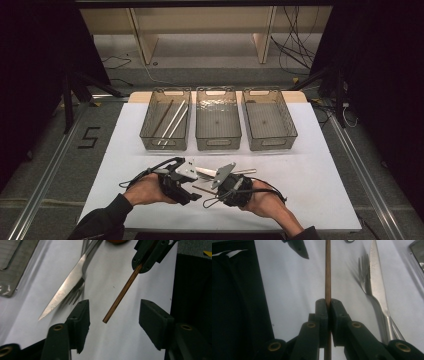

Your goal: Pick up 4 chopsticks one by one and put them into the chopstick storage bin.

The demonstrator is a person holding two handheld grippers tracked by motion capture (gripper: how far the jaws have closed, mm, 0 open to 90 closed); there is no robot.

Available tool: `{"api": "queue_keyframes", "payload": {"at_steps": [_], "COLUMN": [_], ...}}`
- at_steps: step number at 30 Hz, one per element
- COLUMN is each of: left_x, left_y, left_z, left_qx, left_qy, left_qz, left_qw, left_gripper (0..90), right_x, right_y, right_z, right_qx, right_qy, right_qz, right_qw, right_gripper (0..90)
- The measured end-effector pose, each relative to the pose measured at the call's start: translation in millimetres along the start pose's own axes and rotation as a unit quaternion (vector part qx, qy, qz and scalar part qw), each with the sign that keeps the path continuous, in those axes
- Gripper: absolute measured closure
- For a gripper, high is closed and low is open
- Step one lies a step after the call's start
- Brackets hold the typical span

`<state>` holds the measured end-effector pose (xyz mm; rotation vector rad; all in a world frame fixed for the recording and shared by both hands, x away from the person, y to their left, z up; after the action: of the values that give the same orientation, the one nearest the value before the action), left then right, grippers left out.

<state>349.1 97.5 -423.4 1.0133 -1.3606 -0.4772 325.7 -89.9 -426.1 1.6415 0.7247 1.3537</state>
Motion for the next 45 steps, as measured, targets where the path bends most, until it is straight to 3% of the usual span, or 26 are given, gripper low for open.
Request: {"api": "queue_keyframes", "payload": {"at_steps": [12,25,32,37,40,45], "left_x": [1.3,-0.6,-1.9,-2.3,-2.2,-6.8], "left_y": [-5.3,-6.6,-6.4,-4.9,-1.9,1.0], "left_z": [4.0,7.9,10.0,11.6,11.7,6.7], "left_qx": [-0.029,-0.043,-0.058,-0.075,-0.067,-0.055], "left_qy": [-0.023,-0.048,-0.063,-0.065,-0.066,-0.05], "left_qz": [-0.005,-0.013,-0.016,-0.012,-0.005,-0.007], "left_qw": [0.9993,0.9978,0.9962,0.995,0.9956,0.9972], "left_gripper": [61.5,74.7,80.4,84.9,85.5,85.6], "right_x": [1.4,1.7,0.8,-0.2,-0.3,-1.5], "right_y": [-1.1,-3.0,-4.1,-2.7,-0.7,11.8], "right_z": [-4.6,-8.4,-10.6,-9.2,-8.6,-1.3], "right_qx": [0.004,0.019,0.014,0.007,0.004,-0.012], "right_qy": [0.024,0.048,0.07,0.08,0.079,0.053], "right_qz": [-0.004,-0.002,-0.004,-0.001,0.005,0.032], "right_qw": [0.9997,0.9987,0.9974,0.9968,0.9968,0.998], "right_gripper": [85.7,85.7,85.0,81.9,79.9,63.0]}}
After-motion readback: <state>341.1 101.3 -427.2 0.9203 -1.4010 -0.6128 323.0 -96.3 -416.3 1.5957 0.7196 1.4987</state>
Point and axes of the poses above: each handheld gripper's, and its own axes: y roughly backward along the jaws, x roughly out of its top, z roughly to its right, the point moved 1 cm from there along -y, roughly forward along the jaws, and after that the axes turned 7 degrees about x, right-handed, at the moved point
